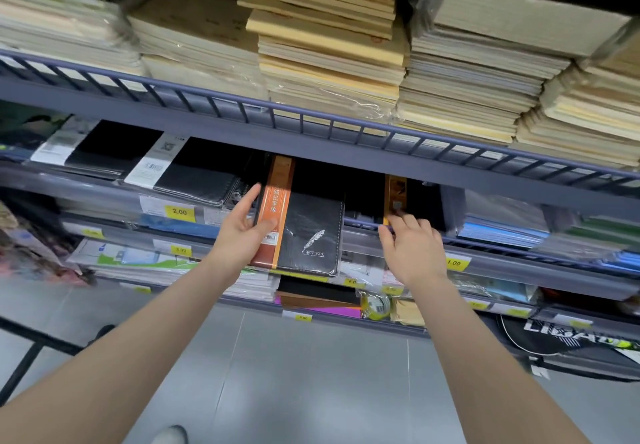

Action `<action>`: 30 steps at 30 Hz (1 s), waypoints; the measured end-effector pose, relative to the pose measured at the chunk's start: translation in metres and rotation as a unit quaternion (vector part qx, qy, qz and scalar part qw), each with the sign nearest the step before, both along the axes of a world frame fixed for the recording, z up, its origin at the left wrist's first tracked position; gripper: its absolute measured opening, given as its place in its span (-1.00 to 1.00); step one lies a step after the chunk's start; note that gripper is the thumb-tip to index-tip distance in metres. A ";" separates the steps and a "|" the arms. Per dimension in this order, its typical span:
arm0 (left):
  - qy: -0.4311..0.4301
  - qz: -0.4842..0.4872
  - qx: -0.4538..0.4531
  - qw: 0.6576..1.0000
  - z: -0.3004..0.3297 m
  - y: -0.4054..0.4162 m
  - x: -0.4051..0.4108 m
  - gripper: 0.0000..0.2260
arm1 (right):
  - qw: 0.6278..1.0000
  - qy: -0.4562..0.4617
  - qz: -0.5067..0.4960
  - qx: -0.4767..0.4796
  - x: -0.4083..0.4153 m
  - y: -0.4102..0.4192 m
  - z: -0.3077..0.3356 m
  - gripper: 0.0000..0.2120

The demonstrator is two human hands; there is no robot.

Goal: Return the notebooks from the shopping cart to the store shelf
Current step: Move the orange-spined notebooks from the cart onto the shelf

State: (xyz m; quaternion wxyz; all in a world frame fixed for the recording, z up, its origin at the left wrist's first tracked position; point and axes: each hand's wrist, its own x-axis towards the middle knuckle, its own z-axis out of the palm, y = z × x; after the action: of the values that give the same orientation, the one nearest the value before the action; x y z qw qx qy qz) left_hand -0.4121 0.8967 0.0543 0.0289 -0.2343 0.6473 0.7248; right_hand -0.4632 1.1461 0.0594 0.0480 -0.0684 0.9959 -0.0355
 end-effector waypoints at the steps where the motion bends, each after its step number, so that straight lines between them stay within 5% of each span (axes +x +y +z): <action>1: -0.002 -0.001 -0.005 1.000 0.001 0.000 0.001 -0.45 | 1.000 -0.008 0.002 0.005 0.001 -0.001 0.001 -0.55; 6: -0.001 -0.003 -0.003 1.000 0.006 0.003 0.003 -0.45 | 0.999 -0.029 0.007 -0.020 0.004 0.002 0.005 -0.50; 11: -0.013 -0.003 0.014 1.000 0.013 0.012 0.010 -0.45 | 0.969 -0.017 -0.041 -0.243 0.051 -0.006 0.014 -0.56; 15: -0.029 -0.013 0.022 0.999 0.018 0.029 0.008 -0.44 | 0.818 -0.238 -0.139 -0.505 0.076 -0.024 0.035 -0.55; 19: -0.060 -0.080 -0.069 0.993 0.027 0.035 0.007 -0.44 | 0.742 -0.221 -0.198 -0.601 0.077 -0.030 0.025 -0.47; 22: -0.022 -0.142 -0.311 0.940 0.048 0.023 0.024 -0.48 | 0.713 -0.191 -0.222 -0.637 0.079 -0.030 0.022 -0.50; 24: 0.130 -0.059 -0.386 0.911 0.065 0.001 0.040 -0.68 | 0.702 -0.192 -0.233 -0.646 0.078 -0.035 0.025 -0.51; 26: 0.246 0.008 -0.484 0.840 0.071 -0.031 0.039 -0.75 | 0.689 -0.175 -0.239 -0.662 0.071 -0.045 0.028 -0.52; 28: 0.221 0.001 -0.608 0.763 0.063 -0.065 0.022 -0.68 | 0.686 -0.161 -0.245 -0.666 0.060 -0.058 0.031 -0.53; 30: 0.140 -0.070 -0.667 0.729 0.048 -0.084 0.005 -0.56 | 0.694 -0.149 -0.251 -0.658 0.047 -0.070 0.031 -0.51</action>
State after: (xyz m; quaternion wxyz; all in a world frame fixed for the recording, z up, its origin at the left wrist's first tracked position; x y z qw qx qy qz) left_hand -0.4071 0.8127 0.1019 -0.1750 -0.0426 0.9754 0.1274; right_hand -0.4158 1.0760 0.0904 0.1281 0.1763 0.6777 -0.7023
